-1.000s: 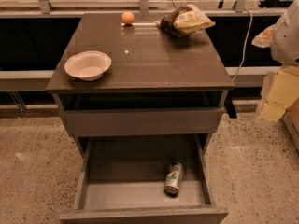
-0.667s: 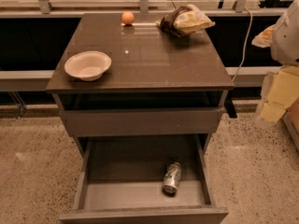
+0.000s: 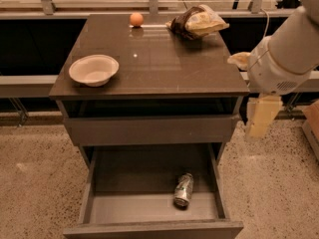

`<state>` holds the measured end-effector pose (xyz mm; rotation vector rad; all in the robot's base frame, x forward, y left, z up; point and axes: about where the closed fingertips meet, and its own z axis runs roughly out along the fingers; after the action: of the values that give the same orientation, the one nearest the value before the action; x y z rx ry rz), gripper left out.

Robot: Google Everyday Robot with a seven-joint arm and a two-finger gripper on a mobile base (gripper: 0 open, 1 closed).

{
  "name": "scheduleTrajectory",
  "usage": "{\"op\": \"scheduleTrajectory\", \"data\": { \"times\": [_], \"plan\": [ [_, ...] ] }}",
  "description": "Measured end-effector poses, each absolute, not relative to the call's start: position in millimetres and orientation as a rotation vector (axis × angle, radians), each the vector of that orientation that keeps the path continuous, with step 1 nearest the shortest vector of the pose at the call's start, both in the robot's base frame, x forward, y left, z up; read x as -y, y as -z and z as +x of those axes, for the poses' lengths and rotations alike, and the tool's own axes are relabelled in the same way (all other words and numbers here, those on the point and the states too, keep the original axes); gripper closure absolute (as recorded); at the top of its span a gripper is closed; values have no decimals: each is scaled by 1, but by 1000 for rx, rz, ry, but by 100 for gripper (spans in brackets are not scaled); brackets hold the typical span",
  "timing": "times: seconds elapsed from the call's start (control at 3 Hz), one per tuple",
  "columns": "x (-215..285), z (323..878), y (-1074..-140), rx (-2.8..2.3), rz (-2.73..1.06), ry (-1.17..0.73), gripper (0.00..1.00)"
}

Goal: Pick 7up can from middle drawer and place on counter

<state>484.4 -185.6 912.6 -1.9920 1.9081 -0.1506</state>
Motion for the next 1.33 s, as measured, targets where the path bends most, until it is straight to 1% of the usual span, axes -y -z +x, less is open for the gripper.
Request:
{"op": "scheduleTrajectory", "data": {
  "times": [0.33,0.67,1.0,1.33],
  "plan": [
    [179,497,-908,-1767,-2075,202,0],
    [176,498,-906,-1753,-2095,193,0],
    [157,507,-893,-1664,-2215,132,0],
    [129,524,-837,-1512,-2409,86,0]
  ]
}}
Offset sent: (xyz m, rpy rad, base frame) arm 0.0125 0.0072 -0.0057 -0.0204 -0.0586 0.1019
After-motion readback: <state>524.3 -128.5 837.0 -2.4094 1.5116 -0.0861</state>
